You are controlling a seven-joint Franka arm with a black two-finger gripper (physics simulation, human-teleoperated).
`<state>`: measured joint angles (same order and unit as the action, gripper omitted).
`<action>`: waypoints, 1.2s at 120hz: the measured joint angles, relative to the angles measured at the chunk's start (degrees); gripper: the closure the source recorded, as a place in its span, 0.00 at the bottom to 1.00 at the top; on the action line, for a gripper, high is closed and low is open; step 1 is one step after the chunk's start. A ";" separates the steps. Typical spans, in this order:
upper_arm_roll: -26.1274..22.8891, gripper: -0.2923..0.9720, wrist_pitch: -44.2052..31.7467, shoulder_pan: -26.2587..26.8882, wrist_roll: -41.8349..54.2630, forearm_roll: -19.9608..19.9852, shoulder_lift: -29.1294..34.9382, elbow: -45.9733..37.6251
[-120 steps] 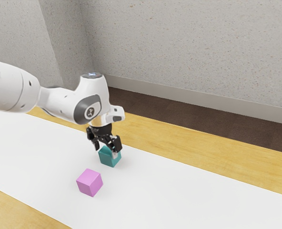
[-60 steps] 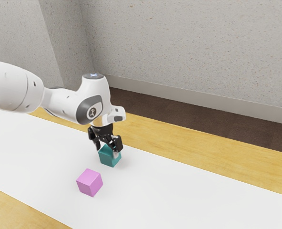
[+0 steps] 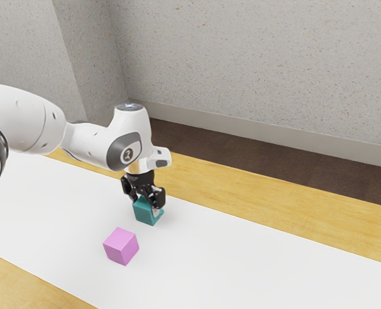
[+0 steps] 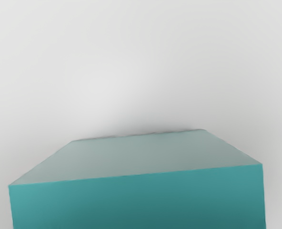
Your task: Pick up the blue block with one arm, and put the blue block on the pink block with one arm
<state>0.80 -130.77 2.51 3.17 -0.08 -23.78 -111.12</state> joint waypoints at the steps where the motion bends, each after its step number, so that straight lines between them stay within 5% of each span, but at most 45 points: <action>1: 0.00 0.37 0.00 -0.01 0.00 0.00 0.00 0.00; 44: -0.09 0.45 -0.05 -0.33 -0.23 -0.04 1.53 -0.31; 104: -2.06 0.48 0.27 -0.70 -0.81 -0.13 28.48 -23.48; 144: -2.89 0.48 0.32 -1.43 -1.07 0.01 33.85 -30.00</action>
<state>-2.09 -130.45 1.08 2.11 -0.07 10.07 -141.11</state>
